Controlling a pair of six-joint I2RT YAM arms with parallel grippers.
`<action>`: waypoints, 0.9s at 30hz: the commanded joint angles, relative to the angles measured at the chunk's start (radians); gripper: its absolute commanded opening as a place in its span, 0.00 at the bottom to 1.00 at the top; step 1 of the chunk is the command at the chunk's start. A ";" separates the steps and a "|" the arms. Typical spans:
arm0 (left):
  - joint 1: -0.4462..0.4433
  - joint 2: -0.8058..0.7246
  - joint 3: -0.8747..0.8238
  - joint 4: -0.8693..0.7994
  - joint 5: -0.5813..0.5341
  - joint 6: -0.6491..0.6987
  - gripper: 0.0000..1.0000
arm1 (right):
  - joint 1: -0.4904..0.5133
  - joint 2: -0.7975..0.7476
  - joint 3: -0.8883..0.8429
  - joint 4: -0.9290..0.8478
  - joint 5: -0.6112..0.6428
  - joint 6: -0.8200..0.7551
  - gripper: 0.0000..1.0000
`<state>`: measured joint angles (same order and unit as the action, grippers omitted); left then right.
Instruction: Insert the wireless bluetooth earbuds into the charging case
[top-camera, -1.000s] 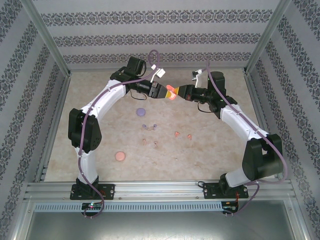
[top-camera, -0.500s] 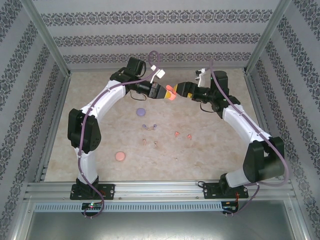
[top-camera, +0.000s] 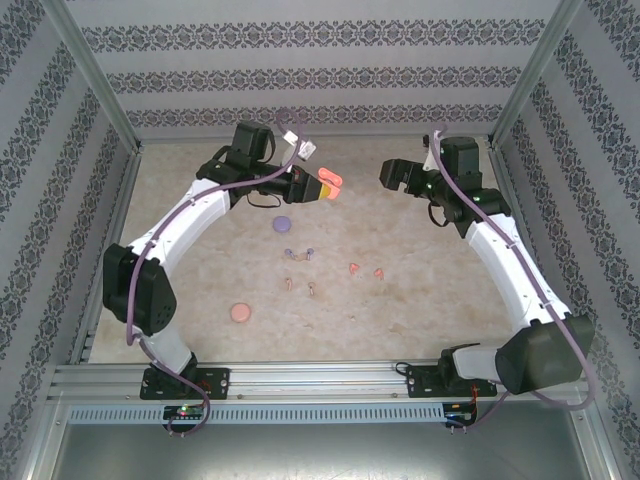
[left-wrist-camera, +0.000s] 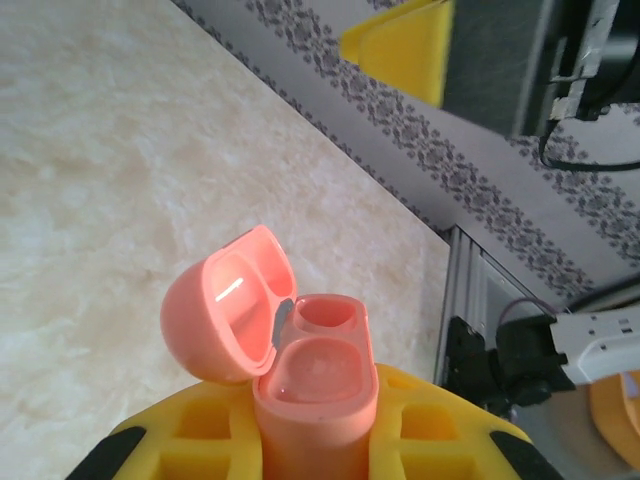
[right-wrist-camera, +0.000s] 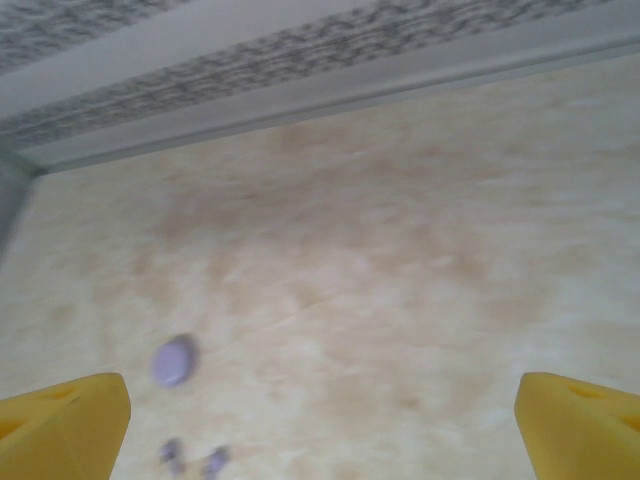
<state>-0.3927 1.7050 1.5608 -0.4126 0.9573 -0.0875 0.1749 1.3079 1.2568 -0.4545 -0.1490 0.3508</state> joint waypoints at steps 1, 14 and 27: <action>0.000 -0.047 -0.052 0.116 -0.080 -0.034 0.00 | 0.006 -0.037 0.030 -0.107 0.347 -0.069 0.98; -0.013 -0.299 -0.447 0.623 -0.332 -0.021 0.00 | -0.060 -0.119 0.003 -0.140 0.302 -0.025 0.98; -0.038 -0.415 -0.643 0.775 -0.531 -0.035 0.00 | 0.063 -0.075 -0.181 -0.144 0.150 0.082 0.97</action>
<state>-0.4164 1.3003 0.9638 0.2459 0.4664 -0.0872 0.1852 1.2091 1.1084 -0.5915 0.0658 0.3916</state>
